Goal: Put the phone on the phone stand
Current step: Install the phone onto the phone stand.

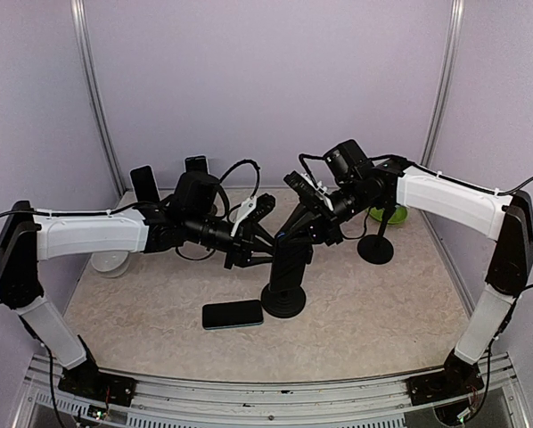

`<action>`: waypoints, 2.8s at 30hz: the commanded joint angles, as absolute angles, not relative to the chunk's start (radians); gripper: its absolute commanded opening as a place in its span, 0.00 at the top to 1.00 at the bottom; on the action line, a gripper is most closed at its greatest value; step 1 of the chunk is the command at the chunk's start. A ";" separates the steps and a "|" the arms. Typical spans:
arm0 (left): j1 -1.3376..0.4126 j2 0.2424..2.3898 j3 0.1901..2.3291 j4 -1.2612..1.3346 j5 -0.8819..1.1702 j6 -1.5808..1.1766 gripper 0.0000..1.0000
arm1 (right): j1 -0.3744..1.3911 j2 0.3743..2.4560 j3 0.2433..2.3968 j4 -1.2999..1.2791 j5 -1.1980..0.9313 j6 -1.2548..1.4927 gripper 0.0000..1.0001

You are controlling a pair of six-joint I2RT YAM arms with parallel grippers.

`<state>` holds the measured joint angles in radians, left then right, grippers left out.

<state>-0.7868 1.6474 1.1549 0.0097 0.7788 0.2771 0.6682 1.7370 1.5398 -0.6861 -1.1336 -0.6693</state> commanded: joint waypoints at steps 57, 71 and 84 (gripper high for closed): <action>-0.821 1.418 1.227 -0.213 0.746 0.176 1.00 | 0.586 1.795 1.605 -0.814 -0.726 -0.575 1.00; -0.831 1.475 1.188 -0.106 0.727 0.131 0.97 | 0.615 1.765 1.621 -0.786 -0.782 -0.548 1.00; -0.834 1.516 1.143 0.000 0.689 0.079 0.96 | 0.641 1.764 1.651 -0.778 -0.813 -0.541 0.99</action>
<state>-0.8154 1.5383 1.1500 -0.1013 0.6254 0.1081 0.6613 1.7706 1.6310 -0.7513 -0.9840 -0.5743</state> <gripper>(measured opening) 0.217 0.085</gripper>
